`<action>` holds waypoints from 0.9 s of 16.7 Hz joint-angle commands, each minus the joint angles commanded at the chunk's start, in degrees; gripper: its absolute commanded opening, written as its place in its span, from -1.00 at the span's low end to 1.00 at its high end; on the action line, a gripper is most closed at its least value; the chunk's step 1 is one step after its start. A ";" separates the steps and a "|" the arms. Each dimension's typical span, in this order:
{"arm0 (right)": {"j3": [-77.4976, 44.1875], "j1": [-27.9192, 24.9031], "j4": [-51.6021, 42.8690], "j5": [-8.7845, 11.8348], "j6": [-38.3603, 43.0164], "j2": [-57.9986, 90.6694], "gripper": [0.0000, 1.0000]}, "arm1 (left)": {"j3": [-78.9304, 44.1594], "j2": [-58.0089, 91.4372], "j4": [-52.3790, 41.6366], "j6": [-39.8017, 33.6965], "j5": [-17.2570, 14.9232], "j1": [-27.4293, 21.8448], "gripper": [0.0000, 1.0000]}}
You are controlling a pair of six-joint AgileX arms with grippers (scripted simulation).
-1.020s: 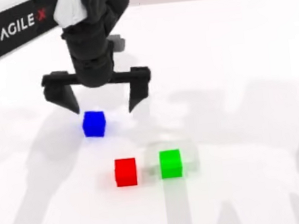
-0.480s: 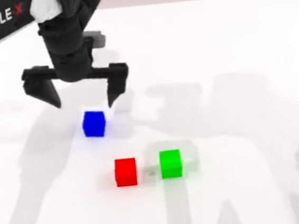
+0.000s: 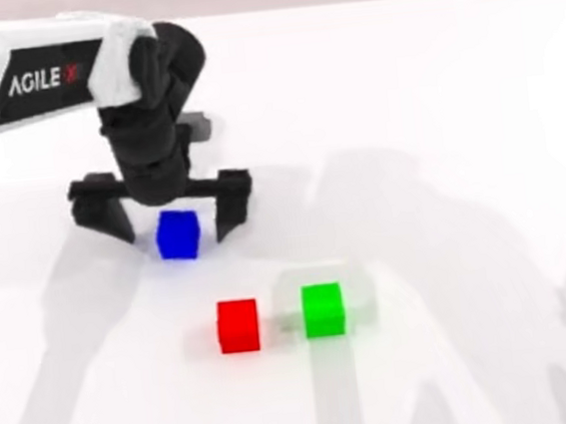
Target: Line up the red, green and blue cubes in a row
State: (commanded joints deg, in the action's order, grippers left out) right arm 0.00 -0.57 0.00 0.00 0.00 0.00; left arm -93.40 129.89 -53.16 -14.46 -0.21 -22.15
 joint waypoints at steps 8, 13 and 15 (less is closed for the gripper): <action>0.00 0.00 0.00 0.00 0.00 0.00 1.00 | 1.20 0.72 1.57 0.03 -0.01 0.02 0.55; 0.00 0.00 0.00 0.00 0.00 0.00 1.00 | 1.20 0.72 1.57 0.03 -0.01 0.02 -0.21; 0.00 0.00 0.00 0.00 0.00 0.00 1.00 | 1.20 0.72 1.57 0.03 -0.01 0.02 -0.51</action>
State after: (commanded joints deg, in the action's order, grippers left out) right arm 0.00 -0.57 0.00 0.00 0.00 0.00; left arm -92.19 130.60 -51.59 -14.43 -0.22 -22.13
